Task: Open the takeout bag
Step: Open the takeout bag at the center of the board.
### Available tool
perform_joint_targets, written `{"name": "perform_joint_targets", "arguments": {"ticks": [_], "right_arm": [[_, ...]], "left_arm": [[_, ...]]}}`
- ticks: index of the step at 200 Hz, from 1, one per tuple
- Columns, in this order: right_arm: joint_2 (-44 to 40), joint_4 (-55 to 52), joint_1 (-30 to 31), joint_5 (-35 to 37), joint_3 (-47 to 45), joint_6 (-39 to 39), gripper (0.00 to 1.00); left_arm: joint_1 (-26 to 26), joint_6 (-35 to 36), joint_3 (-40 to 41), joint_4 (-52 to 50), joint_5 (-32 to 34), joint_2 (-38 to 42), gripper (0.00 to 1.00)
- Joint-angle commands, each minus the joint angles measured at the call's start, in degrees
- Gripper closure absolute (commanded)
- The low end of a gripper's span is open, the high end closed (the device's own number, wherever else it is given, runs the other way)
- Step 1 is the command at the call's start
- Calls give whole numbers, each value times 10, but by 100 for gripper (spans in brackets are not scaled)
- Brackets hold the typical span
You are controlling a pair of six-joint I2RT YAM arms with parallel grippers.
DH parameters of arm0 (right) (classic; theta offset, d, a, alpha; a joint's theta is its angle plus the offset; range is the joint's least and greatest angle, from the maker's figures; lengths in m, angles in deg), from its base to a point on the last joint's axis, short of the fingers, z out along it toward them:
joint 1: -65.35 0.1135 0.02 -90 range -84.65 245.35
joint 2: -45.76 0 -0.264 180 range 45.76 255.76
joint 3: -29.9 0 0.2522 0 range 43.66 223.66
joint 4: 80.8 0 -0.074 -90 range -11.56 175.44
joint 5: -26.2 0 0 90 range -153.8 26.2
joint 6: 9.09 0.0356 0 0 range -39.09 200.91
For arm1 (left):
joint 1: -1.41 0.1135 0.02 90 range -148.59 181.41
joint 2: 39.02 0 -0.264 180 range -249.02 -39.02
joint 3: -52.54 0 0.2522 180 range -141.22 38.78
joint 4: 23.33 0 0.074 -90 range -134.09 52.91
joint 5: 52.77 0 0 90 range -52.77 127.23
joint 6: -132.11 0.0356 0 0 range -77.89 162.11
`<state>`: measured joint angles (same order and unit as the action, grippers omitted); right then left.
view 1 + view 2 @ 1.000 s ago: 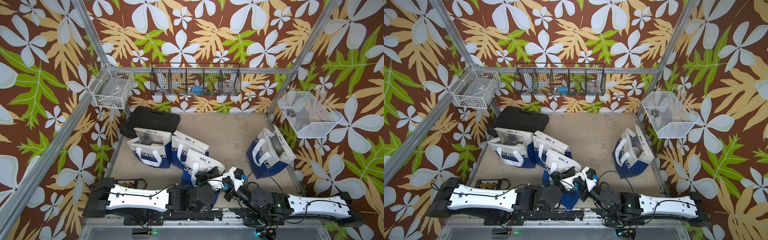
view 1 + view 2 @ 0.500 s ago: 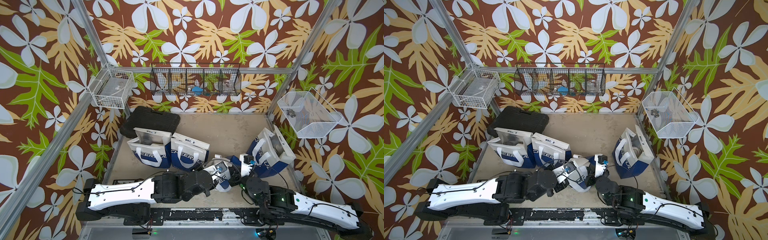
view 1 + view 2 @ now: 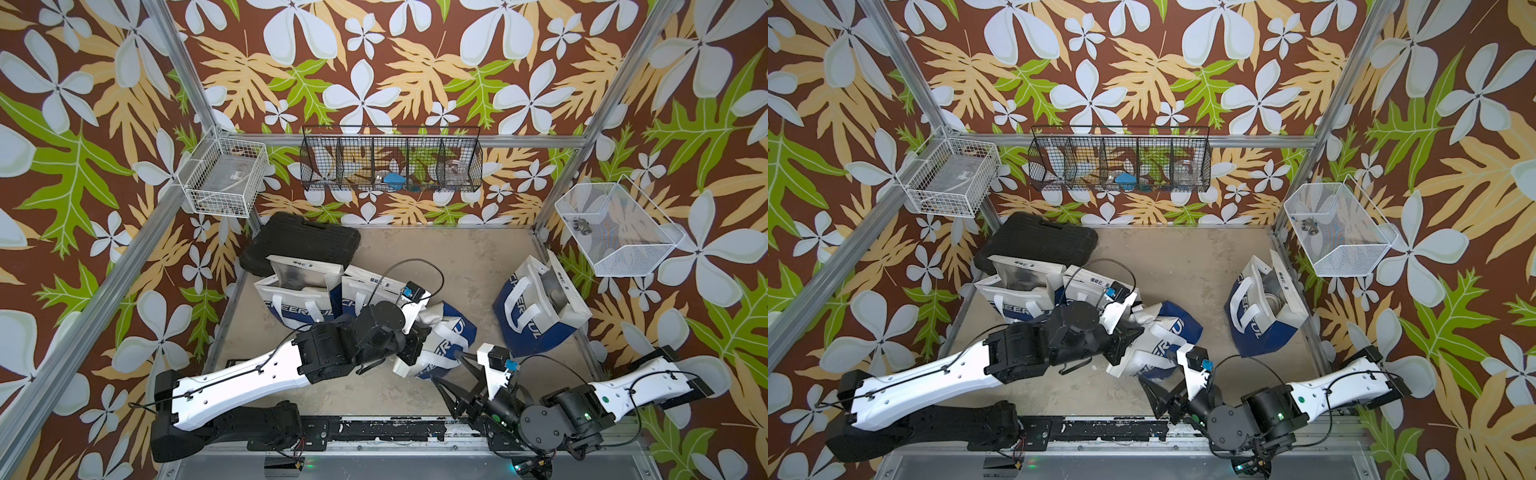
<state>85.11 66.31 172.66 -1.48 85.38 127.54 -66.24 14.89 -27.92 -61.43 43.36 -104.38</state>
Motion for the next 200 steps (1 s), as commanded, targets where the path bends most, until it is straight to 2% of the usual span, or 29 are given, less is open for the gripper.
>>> {"name": "perform_joint_targets", "arguments": {"ticks": [1,5,12,26,45,59,79,92,110,134,148,162,180,200], "right_arm": [[38,-313,4,148,69,405,22],[37,-297,0,150,69,392,23],[29,-205,-25,137,62,284,24],[-3,-45,-122,26,31,119,29],[-48,45,-242,-114,-7,54,38],[-33,65,-282,-193,1,27,38],[15,41,-283,-236,40,22,36],[16,24,-276,-223,50,31,31],[-16,0,-253,-162,47,34,21],[-40,-71,-250,-163,93,40,19],[-19,-118,-247,-186,128,55,20],[12,-152,-227,-206,151,77,26],[34,-137,-171,-197,147,108,38],[53,-106,-142,-184,126,135,43]], "left_arm": [[7,-41,1,18,-41,11,100],[9,-42,2,21,-47,12,100],[12,-43,-1,21,-52,13,100],[12,-41,-9,23,-60,9,100],[13,-44,-22,29,-72,4,100],[14,-46,-31,28,-77,-2,100],[17,-50,-35,28,-87,-11,100],[26,-51,-30,26,-88,-16,100],[47,-52,-19,29,-100,-12,100],[52,-44,-23,15,-81,-13,100],[63,-48,-19,14,-74,-9,100],[80,-59,-12,19,-71,1,100],[89,-64,-10,22,-71,8,100],[89,-71,-10,26,-80,9,100]]}}
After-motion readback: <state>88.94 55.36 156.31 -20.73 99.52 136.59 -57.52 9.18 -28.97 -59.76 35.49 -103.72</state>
